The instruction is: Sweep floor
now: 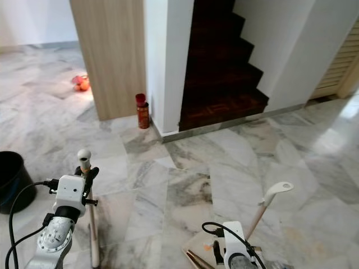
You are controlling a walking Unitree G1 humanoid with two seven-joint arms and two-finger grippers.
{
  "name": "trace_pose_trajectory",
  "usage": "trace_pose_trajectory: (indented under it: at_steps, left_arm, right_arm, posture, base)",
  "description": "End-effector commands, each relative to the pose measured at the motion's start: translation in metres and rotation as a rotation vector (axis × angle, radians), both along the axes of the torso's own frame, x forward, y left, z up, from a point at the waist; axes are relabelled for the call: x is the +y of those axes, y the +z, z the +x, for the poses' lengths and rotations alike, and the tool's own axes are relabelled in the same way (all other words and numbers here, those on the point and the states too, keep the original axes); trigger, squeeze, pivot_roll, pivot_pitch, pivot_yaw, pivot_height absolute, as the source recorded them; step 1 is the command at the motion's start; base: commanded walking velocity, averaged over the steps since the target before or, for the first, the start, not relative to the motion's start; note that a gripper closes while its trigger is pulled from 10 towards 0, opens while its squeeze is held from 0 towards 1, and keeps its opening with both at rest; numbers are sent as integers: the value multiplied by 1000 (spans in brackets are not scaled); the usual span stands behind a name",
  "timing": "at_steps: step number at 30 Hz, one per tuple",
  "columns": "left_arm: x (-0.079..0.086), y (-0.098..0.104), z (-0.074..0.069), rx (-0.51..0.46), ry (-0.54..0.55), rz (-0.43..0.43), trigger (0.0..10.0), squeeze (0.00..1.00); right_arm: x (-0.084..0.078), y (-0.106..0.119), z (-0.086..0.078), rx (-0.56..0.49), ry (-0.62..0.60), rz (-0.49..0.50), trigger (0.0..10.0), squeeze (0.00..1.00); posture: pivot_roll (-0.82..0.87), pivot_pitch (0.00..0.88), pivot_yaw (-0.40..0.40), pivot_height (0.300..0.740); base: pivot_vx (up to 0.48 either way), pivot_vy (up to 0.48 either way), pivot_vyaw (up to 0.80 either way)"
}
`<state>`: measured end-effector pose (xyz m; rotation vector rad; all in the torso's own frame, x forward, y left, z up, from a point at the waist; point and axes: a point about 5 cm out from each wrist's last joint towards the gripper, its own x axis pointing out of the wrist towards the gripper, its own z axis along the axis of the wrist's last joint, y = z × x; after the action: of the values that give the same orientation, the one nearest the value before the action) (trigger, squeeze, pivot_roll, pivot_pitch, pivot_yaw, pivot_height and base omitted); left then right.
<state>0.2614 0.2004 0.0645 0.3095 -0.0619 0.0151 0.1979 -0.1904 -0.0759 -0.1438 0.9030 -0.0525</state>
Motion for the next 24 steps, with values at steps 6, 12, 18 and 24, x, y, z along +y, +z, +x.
trace_pose_trajectory:
  at_steps: [6, 12, 18, 24]
  left_arm:
    - [-6, 10, 5, -34, -37, 8, 10000, 0]
    - [-7, 10, 5, -32, -40, 4, 10000, 0]
    - [-7, 11, 5, -29, -42, 0, 10000, 0]
    - [-6, 11, 5, -28, -44, 0, 10000, 0]
  right_arm:
    - [-2, 0, -1, 3, -24, -1, 10000, 0]
    - [-2, -1, -2, 10, -26, -3, 10000, 0]
    - [-3, -2, -5, 20, -27, -14, 10000, 0]
    - [-5, -3, -6, 24, -30, -21, 10000, 0]
  posture:
    - [65, 0, -85, 740]
    - [65, 0, -86, 740]
    - [68, 0, -87, 740]
    - [71, 0, -87, 740]
  base:
    - [0, 377, -249]
    - [0, 378, -775]
    - [0, 379, -766]
    - [0, 379, -763]
